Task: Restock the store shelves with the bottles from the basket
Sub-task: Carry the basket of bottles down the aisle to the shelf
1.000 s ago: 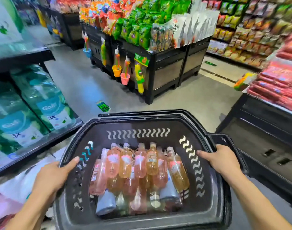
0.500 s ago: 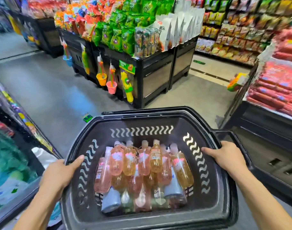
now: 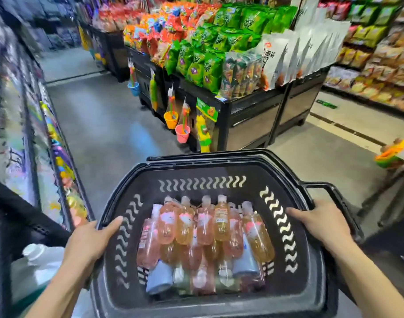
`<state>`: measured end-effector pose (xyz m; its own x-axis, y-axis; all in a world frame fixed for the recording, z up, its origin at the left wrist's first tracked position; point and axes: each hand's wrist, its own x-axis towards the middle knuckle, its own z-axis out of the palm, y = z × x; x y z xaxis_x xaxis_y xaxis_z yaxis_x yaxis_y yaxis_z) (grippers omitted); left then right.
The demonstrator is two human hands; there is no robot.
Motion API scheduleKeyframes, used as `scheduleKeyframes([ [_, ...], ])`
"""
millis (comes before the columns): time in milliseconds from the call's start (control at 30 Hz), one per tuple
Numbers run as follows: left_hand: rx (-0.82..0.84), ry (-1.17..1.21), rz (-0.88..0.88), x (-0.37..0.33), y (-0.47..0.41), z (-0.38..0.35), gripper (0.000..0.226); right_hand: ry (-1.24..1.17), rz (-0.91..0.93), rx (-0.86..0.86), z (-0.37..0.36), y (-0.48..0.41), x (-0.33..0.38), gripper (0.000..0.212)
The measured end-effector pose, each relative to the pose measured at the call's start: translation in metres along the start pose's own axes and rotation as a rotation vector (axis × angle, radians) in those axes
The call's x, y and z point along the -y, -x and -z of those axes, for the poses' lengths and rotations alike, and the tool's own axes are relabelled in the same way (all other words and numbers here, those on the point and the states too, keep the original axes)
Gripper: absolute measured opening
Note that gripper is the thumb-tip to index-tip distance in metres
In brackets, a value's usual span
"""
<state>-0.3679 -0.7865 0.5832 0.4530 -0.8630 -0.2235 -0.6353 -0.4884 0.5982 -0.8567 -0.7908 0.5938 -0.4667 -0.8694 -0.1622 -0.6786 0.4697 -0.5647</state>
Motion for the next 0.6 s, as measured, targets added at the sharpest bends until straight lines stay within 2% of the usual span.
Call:
scheduleKeyframes([
  [267, -0.012, 0.011, 0.148, -0.041, -0.116, -0.018, 0.055, 0.052, 0.023, 0.072, -0.043, -0.134, 0.077, 0.046],
  [300, 0.002, -0.003, 0.152, -0.046, -0.134, -0.019, 0.061, 0.059, 0.022, 0.073, -0.05, -0.149, 0.086, 0.046],
  [400, -0.018, 0.014, 0.187, -0.051, -0.187, -0.02, 0.1, 0.053, 0.024, 0.068, -0.067, -0.192, 0.118, 0.048],
  [433, -0.038, 0.014, 0.19, -0.051, -0.206, -0.021, 0.104, 0.049, 0.022, 0.068, -0.072, -0.206, 0.127, 0.049],
  [600, -0.082, 0.016, 0.178, -0.093, -0.261, -0.011, 0.075, 0.04, 0.059, 0.075, -0.099, -0.275, 0.183, 0.051],
])
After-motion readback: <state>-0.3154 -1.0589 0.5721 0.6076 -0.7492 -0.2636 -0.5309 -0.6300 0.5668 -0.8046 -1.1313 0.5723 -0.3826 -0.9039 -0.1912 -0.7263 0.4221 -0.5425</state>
